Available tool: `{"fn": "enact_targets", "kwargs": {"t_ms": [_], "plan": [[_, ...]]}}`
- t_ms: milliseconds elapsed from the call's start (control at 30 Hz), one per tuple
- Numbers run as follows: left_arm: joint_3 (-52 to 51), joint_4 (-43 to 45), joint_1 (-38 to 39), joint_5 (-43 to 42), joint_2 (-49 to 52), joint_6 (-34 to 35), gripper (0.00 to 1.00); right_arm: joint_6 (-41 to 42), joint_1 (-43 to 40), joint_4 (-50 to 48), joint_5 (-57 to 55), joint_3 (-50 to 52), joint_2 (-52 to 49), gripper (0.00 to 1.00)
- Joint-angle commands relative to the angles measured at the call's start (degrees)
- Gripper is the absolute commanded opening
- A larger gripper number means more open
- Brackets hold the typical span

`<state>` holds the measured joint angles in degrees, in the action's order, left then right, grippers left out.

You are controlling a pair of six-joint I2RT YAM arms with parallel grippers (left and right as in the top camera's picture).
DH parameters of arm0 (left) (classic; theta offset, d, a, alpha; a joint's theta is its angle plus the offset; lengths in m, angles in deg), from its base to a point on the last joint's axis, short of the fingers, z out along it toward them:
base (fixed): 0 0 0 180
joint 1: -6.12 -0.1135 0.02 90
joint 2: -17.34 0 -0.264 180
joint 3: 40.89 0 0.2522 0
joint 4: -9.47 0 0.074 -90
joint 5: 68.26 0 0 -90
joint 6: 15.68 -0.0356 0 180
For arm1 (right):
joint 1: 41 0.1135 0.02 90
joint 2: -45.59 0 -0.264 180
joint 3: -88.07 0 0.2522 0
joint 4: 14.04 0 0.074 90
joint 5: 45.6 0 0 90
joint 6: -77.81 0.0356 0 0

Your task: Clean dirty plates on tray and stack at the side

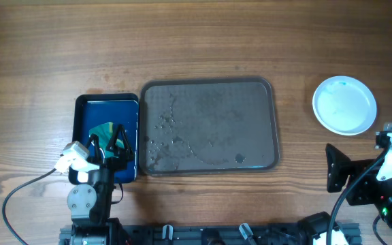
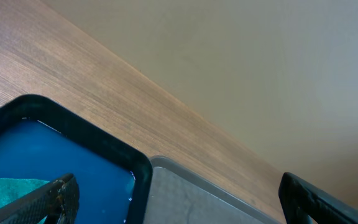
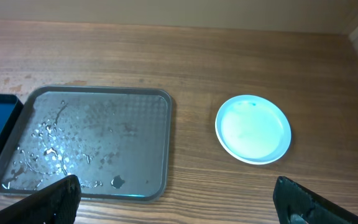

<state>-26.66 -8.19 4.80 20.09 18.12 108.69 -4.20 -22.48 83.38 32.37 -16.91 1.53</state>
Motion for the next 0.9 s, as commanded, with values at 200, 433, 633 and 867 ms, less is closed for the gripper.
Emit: {"fn": "enact_targets", "kwargs": {"t_ms": [200, 433, 633, 867], "plan": [[-0.1, -0.4, -0.4, -0.9, -0.5, -0.9, 1.0, -0.6, -0.8, 1.1, -0.2, 0.2, 0.1, 1.0], [-0.1, -0.4, -0.4, -0.9, -0.5, -0.9, 1.0, -3.3, -10.5, -6.6, 0.7, 1.7, 2.1, 1.0], [-0.1, -0.4, -0.4, -0.9, -0.5, -0.9, 1.0, -6.4, -12.6, -37.6, 10.7, 23.5, 18.6, 1.0], [-0.1, -0.4, -0.4, -0.9, -0.5, -0.9, 1.0, 6.3, -12.6, -68.9, 15.6, 59.8, 38.8, 1.0]]}}
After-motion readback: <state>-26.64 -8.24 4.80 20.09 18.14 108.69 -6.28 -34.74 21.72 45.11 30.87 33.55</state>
